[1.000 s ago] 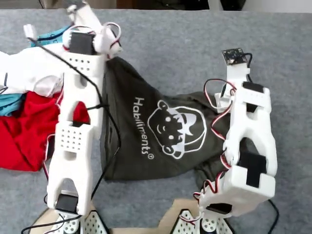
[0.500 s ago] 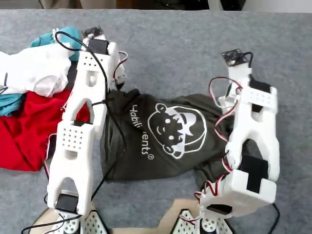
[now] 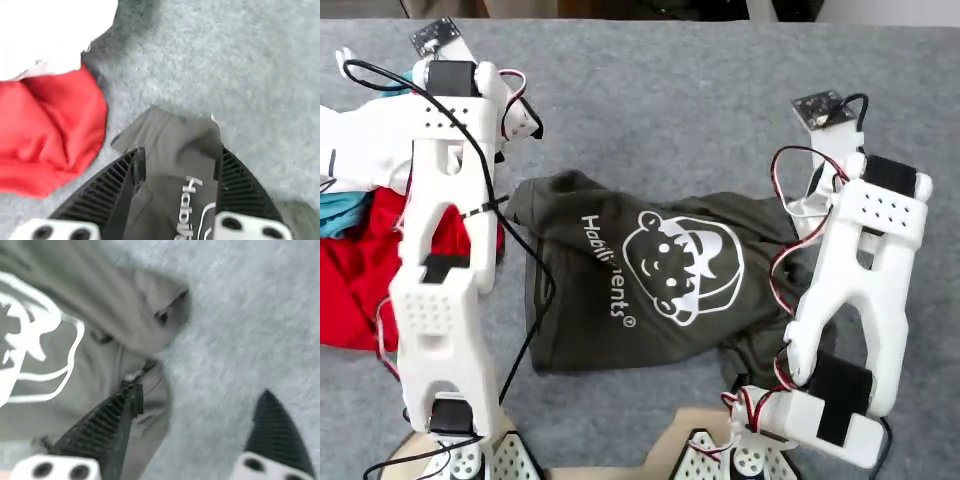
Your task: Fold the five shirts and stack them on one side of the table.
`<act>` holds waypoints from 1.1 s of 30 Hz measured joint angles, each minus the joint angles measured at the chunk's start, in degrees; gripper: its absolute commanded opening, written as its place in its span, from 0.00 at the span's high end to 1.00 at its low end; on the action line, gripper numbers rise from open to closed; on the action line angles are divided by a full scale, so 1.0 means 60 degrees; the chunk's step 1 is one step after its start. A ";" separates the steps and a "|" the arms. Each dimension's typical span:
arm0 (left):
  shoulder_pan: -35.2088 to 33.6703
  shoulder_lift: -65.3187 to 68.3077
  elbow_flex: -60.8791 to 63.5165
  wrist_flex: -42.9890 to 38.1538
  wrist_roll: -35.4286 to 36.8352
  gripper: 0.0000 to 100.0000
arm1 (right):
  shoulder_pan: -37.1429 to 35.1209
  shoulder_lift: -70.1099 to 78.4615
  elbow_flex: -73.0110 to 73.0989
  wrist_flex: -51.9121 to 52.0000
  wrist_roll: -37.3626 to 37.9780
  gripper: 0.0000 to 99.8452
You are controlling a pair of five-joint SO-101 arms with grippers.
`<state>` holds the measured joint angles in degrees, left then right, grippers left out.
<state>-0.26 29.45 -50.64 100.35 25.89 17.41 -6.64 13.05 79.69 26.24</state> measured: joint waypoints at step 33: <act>0.4190 -0.0850 1.1179 -0.2183 -0.6403 0.98 | -0.0777 -0.0484 0.6403 -0.2505 0.1846 0.93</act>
<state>24.88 24.35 16.44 87.25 -12.53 12.75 -9.54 51.47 64.66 37.32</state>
